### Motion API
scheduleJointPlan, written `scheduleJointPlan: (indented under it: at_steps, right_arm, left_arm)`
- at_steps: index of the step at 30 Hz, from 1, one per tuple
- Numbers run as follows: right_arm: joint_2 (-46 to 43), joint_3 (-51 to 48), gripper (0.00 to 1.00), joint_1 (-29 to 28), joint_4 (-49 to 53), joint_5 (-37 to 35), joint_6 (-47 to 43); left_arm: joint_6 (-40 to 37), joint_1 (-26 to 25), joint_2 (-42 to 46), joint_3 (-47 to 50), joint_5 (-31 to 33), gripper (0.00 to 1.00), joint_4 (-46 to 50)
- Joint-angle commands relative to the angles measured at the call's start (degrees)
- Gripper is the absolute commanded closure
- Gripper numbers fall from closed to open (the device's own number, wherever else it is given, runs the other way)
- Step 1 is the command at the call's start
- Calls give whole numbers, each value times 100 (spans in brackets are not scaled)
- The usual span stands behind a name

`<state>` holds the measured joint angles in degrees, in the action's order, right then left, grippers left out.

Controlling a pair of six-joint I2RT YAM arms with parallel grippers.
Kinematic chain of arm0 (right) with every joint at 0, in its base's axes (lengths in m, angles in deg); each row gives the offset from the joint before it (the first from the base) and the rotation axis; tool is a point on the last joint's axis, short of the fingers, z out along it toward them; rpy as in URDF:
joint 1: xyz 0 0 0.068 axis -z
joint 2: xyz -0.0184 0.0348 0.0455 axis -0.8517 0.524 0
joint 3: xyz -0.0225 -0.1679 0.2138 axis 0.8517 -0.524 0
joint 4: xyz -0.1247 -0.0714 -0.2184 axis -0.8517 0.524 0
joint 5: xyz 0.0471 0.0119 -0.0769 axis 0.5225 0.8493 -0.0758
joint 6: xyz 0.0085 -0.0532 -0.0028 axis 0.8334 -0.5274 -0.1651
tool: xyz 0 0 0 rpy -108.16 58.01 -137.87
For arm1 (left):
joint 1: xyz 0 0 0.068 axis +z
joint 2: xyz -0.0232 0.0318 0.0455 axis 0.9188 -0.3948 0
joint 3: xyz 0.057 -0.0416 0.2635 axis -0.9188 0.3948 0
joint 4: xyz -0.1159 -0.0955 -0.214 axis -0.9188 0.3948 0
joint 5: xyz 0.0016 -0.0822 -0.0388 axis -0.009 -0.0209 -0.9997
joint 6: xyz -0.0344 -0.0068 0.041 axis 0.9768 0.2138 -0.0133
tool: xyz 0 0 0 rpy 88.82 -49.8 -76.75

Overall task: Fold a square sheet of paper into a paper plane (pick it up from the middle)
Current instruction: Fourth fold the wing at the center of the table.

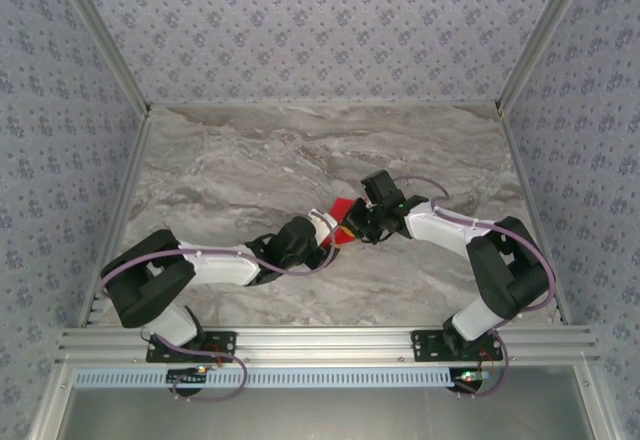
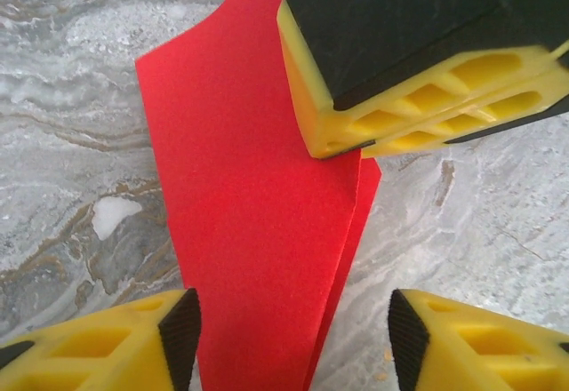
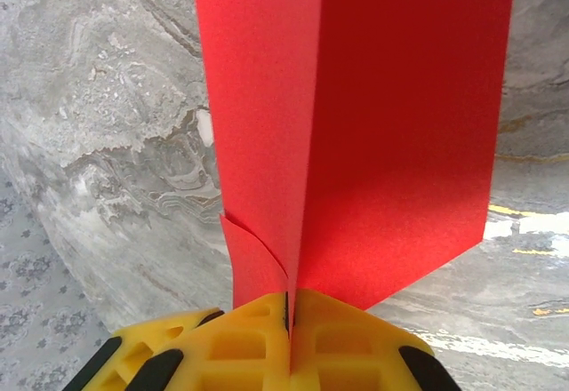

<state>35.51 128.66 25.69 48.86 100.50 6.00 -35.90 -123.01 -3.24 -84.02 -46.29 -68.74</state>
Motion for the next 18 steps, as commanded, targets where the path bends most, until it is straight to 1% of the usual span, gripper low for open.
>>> scheduleJointPlan:
  at_steps: [1,5,7,10,14,18]
  right_arm:
    - [70,191,97,30,256,153,124]
    - [93,209,93,56,219,281,140]
    - [117,226,91,77,217,355,144]
    - [136,254,87,110,226,438,148]
    - [154,292,83,169,242,477,140]
    - [149,330,77,239,314,467,57]
  left_arm:
    - [-382,-5,-86,58,124,45,-483]
    - [-442,11,-144,18,148,58,-461]
    - [-462,37,-165,35,148,66,-470]
    - [-500,55,-185,52,157,76,-464]
    - [-511,77,-212,54,99,83,-444]
    - [-511,90,-235,57,-55,86,-419]
